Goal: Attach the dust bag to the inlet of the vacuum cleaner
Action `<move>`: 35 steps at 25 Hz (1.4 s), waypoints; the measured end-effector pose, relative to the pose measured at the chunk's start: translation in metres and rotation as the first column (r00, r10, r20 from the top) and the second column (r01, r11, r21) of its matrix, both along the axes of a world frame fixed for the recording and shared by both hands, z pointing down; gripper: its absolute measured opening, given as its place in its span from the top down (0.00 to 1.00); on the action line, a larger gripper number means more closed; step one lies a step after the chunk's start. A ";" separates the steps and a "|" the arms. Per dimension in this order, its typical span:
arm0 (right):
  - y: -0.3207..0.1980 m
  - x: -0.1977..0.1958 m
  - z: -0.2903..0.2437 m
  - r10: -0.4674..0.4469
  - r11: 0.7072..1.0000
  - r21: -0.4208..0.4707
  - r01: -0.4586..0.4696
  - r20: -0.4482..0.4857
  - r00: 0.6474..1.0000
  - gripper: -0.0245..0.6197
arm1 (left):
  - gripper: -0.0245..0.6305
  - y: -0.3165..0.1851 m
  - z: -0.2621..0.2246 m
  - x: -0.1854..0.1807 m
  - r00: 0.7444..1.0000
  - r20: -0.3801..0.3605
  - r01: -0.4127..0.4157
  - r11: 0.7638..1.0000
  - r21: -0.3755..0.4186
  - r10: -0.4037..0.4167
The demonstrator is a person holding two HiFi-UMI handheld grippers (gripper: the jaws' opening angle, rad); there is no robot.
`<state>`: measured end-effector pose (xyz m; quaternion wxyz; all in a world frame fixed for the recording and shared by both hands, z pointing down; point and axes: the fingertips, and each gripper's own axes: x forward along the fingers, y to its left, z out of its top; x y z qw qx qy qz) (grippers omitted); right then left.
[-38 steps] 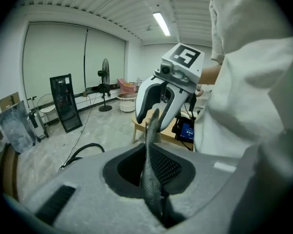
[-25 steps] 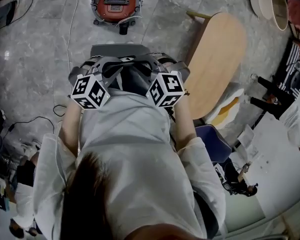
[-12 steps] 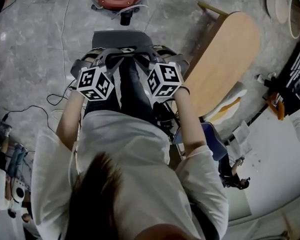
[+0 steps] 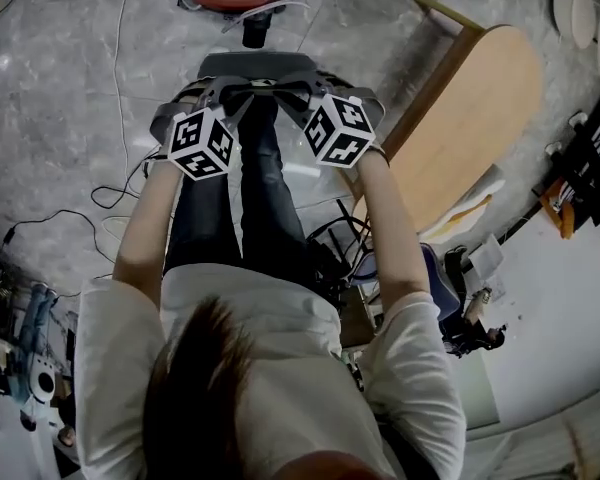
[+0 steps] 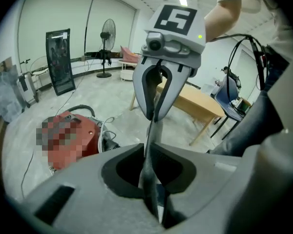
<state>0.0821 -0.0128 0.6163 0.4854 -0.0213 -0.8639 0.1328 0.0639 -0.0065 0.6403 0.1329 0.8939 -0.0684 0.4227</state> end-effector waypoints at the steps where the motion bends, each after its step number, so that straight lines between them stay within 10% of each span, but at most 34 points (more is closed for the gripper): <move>1: 0.000 0.000 0.011 0.010 1.000 -0.001 -0.010 -0.005 1.000 0.92 | 0.89 0.000 0.011 0.000 1.000 0.015 -0.010 1.000 -0.006 0.010; 16: -0.032 -0.017 0.129 0.102 0.995 0.027 -0.101 -0.036 0.994 0.91 | 0.90 -0.032 0.123 -0.018 0.993 0.097 -0.061 0.998 -0.018 0.062; 35: -0.013 0.015 0.158 0.061 0.997 0.061 -0.053 -0.125 0.990 0.86 | 0.91 -0.018 0.127 -0.005 0.990 0.023 -0.142 0.989 0.036 0.142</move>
